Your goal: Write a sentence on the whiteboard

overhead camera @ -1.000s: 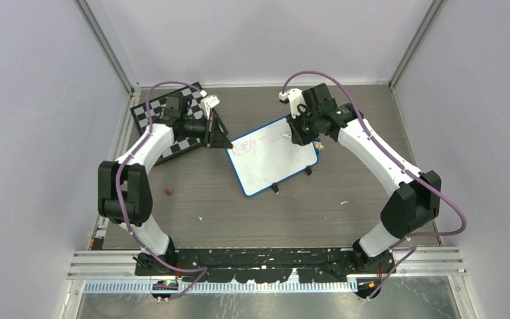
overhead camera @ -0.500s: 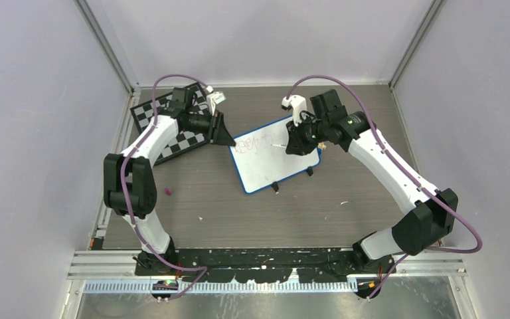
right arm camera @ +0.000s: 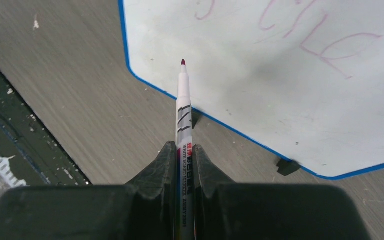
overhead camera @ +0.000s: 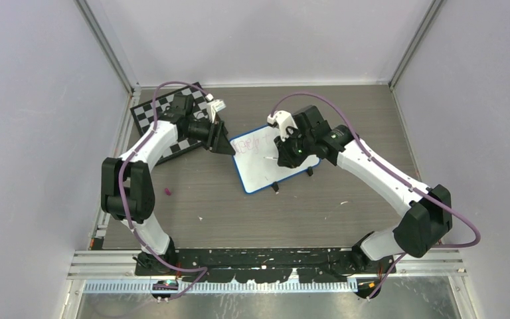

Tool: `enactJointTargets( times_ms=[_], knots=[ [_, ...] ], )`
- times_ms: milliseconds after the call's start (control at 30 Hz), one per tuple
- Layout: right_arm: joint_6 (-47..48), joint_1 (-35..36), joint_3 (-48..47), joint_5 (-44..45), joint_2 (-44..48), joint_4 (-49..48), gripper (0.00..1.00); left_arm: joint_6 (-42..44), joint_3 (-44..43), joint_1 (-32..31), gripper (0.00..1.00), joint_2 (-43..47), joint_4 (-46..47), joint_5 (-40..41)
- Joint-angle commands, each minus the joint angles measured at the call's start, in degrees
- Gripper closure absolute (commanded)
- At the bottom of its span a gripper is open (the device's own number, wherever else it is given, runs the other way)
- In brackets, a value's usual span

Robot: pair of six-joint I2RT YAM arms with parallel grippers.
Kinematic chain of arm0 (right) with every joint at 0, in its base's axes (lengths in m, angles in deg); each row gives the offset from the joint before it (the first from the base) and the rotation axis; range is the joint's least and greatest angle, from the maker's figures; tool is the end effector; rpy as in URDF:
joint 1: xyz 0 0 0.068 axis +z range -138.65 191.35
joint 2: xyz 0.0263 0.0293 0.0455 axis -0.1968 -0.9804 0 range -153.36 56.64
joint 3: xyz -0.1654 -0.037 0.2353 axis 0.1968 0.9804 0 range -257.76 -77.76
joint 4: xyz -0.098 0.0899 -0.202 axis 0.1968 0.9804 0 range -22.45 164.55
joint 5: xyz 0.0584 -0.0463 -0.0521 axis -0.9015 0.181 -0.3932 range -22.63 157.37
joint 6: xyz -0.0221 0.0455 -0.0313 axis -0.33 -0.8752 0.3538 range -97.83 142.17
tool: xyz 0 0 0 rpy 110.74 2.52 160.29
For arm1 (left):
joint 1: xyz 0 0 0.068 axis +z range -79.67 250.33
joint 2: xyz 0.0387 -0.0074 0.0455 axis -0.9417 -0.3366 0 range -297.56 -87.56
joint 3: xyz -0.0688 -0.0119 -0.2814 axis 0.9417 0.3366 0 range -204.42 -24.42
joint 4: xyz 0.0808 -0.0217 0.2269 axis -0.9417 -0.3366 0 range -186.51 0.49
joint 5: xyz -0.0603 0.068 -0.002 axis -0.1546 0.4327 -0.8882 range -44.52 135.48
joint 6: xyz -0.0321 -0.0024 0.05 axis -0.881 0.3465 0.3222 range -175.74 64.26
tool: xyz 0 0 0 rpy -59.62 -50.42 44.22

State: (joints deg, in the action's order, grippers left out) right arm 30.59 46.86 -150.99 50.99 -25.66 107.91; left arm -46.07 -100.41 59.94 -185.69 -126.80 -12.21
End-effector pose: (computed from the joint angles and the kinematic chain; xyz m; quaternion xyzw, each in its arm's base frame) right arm 0.2275 0.1775 0.3287 -0.3931 0.8425 0.2103 0.3024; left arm 0.3272 -0.0974 0.2798 0.2724 0.8099 -0.4668 0.2280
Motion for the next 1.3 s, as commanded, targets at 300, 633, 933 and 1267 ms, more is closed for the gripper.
enactJointTargets(
  times_ms=[300,633,933,1267],
  knots=[
    [-1.6,-5.3,-1.6,-2.8,2.2,-2.9,1.00,-0.4,-2.5,-0.1,0.74,-0.6,3.0,-1.5],
    [-2.3,3.7,1.1,1.2,-0.5,-7.8,1.00,0.3,-6.1,-0.1,0.89,-3.4,2.2,-0.5],
    [-2.1,9.0,1.1,10.6,-3.7,-12.9,1.00,0.1,-4.2,-0.3,0.72,-2.8,2.9,-1.5],
    [-2.9,10.6,0.4,11.7,-5.3,-13.5,1.00,0.1,-2.9,-1.3,0.85,-3.2,3.6,-2.2]
  ],
)
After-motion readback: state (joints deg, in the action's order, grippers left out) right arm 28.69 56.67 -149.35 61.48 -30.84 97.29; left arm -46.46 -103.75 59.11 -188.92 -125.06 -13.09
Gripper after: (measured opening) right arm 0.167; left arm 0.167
